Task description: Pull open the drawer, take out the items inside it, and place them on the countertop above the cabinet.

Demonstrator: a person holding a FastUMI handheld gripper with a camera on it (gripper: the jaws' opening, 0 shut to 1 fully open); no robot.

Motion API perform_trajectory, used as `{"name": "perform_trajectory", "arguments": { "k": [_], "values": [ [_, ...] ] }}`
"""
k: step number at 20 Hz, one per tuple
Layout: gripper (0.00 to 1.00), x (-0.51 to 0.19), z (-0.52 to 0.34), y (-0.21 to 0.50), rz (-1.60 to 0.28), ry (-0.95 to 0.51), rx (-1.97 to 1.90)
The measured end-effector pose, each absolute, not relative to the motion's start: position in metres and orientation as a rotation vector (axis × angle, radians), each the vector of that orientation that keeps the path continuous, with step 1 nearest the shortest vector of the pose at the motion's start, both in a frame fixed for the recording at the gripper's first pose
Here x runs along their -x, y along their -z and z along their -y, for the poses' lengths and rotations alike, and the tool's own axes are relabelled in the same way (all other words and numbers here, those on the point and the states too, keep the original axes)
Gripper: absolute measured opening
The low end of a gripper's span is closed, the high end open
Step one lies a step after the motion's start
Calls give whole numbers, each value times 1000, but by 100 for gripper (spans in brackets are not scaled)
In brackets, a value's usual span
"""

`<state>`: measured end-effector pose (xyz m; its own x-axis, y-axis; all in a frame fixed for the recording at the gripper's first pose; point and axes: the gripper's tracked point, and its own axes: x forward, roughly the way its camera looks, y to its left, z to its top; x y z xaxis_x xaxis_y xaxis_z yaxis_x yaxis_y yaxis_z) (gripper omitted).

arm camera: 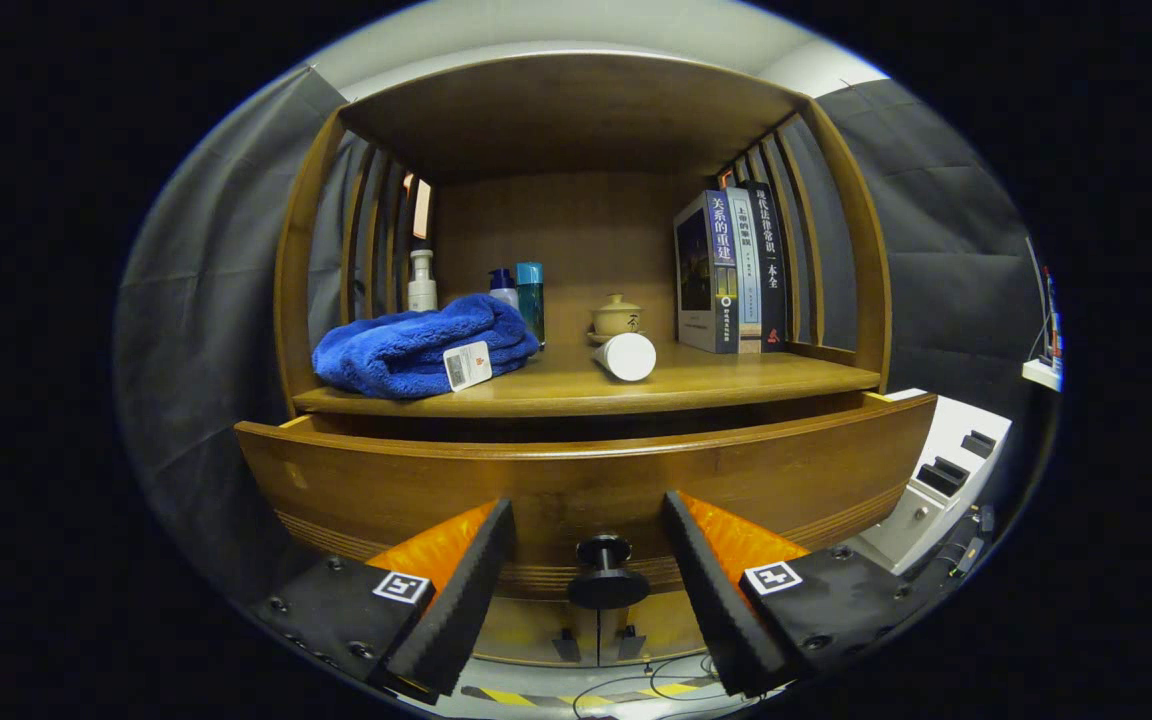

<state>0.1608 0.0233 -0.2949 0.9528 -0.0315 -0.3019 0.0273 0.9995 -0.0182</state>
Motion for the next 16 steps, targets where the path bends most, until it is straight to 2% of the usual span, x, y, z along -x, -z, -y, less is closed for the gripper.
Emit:
{"name": "perform_trajectory", "arguments": {
  "k": [16],
  "values": [
    [98,-210,-28,301,-322,32,21]
  ]
}}
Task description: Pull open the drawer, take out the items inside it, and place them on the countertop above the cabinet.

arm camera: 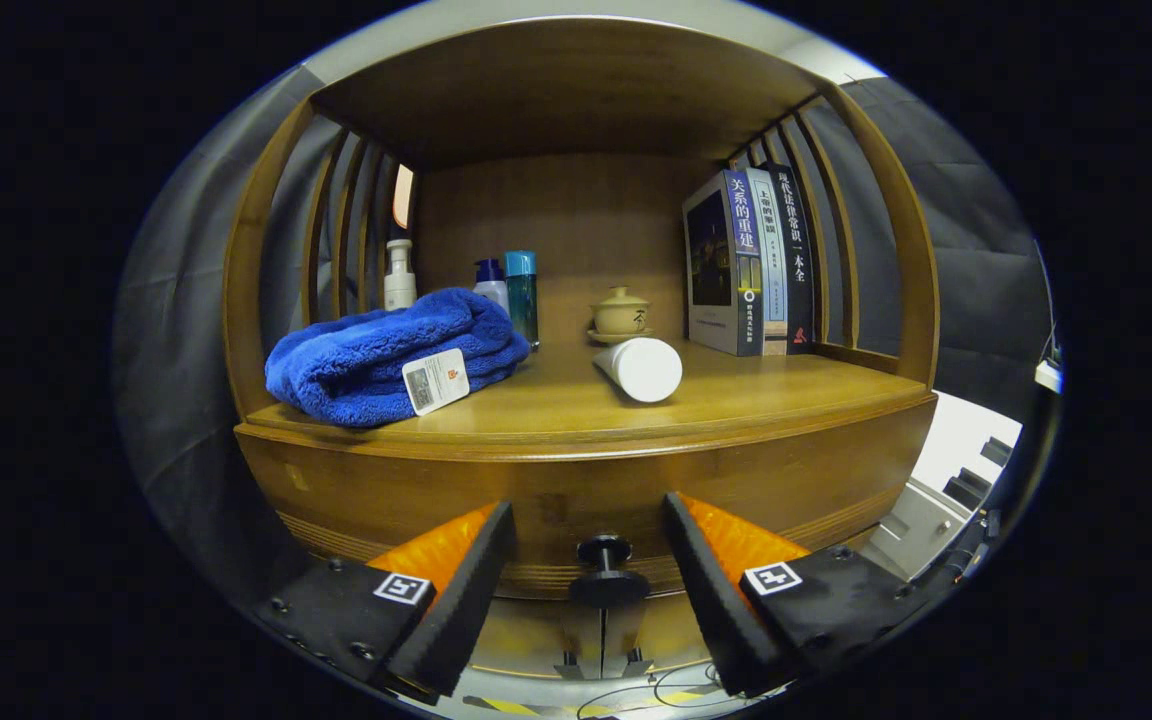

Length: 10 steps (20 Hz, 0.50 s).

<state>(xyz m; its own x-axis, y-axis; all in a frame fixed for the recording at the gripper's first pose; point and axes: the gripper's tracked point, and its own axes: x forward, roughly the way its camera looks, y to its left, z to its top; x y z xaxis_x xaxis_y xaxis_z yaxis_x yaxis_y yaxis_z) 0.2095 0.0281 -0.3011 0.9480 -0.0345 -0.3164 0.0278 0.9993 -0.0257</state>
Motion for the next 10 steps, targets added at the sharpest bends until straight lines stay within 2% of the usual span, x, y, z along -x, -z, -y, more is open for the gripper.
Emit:
{"name": "perform_trajectory", "arguments": {
  "k": [5,10],
  "values": [
    [98,-203,-27,295,-345,17,21],
    [98,-158,-28,235,-261,-42,27]
  ]
}}
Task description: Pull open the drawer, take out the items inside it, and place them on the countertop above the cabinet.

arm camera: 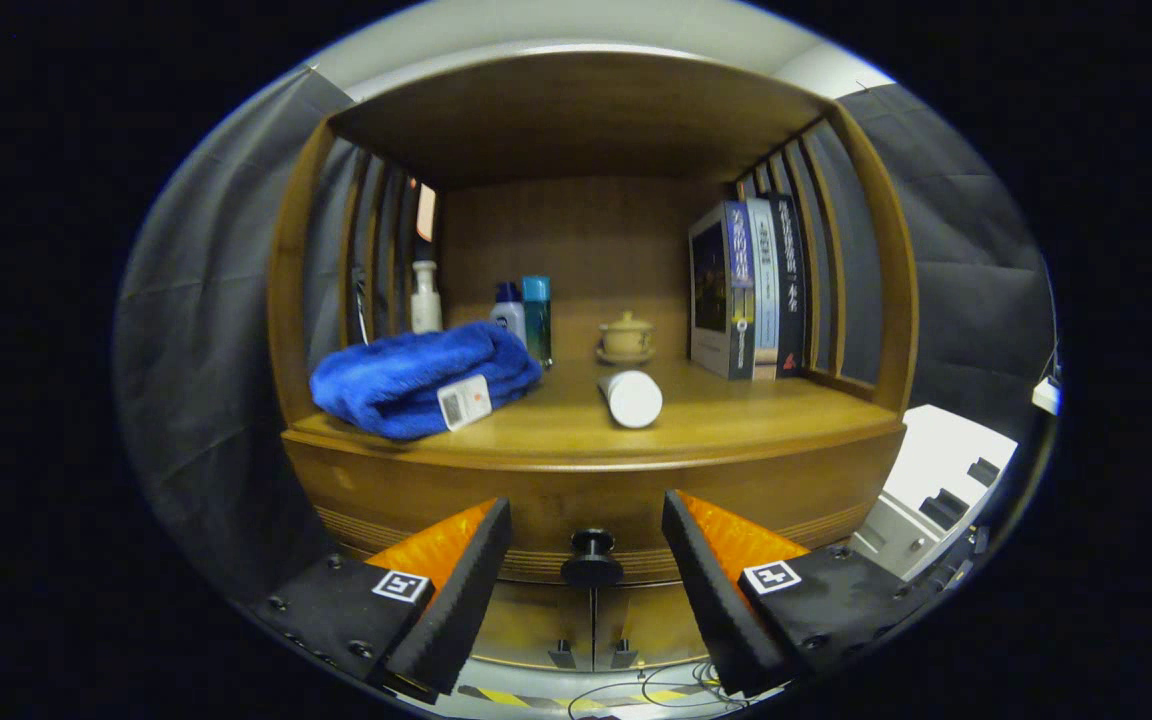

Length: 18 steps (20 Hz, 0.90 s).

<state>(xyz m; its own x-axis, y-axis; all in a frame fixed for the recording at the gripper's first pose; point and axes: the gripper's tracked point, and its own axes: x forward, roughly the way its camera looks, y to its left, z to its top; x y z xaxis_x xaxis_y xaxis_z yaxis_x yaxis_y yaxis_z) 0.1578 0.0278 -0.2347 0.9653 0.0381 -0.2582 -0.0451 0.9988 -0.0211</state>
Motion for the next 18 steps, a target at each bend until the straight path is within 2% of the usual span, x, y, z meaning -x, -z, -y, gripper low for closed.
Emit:
{"name": "perform_trajectory", "arguments": {
  "k": [9,18],
  "values": [
    [98,-41,-26,116,-185,-151,5],
    [98,39,5,72,-137,-104,28]
  ]
}}
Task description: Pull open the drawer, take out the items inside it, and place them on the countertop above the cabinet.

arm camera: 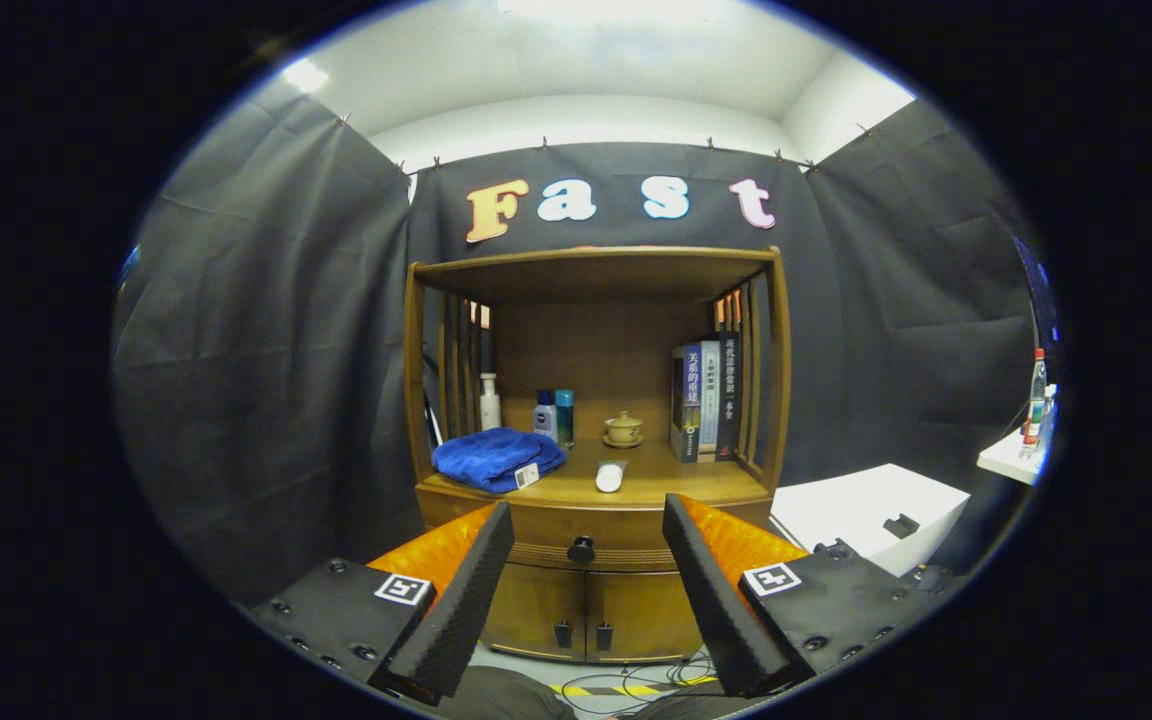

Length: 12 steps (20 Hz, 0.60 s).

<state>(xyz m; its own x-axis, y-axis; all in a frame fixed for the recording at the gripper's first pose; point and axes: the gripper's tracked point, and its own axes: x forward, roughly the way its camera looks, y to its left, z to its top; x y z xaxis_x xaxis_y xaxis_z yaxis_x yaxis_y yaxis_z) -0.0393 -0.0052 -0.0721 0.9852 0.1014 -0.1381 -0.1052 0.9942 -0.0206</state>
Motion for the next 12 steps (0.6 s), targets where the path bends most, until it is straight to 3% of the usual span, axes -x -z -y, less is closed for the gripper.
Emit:
{"name": "perform_trajectory", "arguments": {
  "k": [12],
  "values": [
    [98,50,33,46,1,-56,-27]
  ]
}}
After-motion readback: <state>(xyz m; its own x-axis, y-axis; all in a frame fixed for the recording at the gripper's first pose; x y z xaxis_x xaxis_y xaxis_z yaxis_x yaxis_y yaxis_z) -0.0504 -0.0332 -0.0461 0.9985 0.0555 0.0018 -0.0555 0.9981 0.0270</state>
